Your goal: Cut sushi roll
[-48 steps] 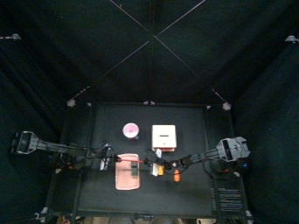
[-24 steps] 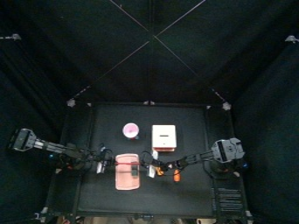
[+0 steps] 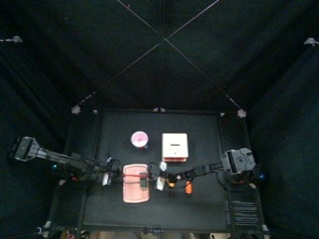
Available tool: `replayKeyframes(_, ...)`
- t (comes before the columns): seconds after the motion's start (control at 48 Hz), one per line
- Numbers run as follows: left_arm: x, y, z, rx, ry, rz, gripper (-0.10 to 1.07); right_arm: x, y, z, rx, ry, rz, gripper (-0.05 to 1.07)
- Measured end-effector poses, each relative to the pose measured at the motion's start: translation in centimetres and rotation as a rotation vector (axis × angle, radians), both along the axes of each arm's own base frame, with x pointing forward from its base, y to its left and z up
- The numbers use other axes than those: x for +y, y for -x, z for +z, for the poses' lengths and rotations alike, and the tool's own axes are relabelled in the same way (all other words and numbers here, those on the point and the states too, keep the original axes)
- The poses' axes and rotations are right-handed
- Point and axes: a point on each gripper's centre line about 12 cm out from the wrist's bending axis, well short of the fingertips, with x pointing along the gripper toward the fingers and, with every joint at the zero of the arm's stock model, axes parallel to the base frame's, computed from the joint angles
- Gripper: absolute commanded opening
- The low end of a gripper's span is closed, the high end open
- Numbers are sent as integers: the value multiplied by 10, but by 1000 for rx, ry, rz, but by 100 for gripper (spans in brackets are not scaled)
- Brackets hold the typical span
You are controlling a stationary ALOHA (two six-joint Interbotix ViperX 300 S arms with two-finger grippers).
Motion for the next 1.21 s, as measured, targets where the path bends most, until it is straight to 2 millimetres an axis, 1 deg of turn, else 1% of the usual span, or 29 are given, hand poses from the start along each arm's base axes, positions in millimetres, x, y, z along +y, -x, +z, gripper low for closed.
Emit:
replayKeyframes(0.438,1,1,-3,16,-3,6,31,-7,-3,-6,11,-16,-30,43)
replayKeyframes(1.208,2,2,-4,21,-1,10,31,-9,-4,-11,21,-18,-35,43)
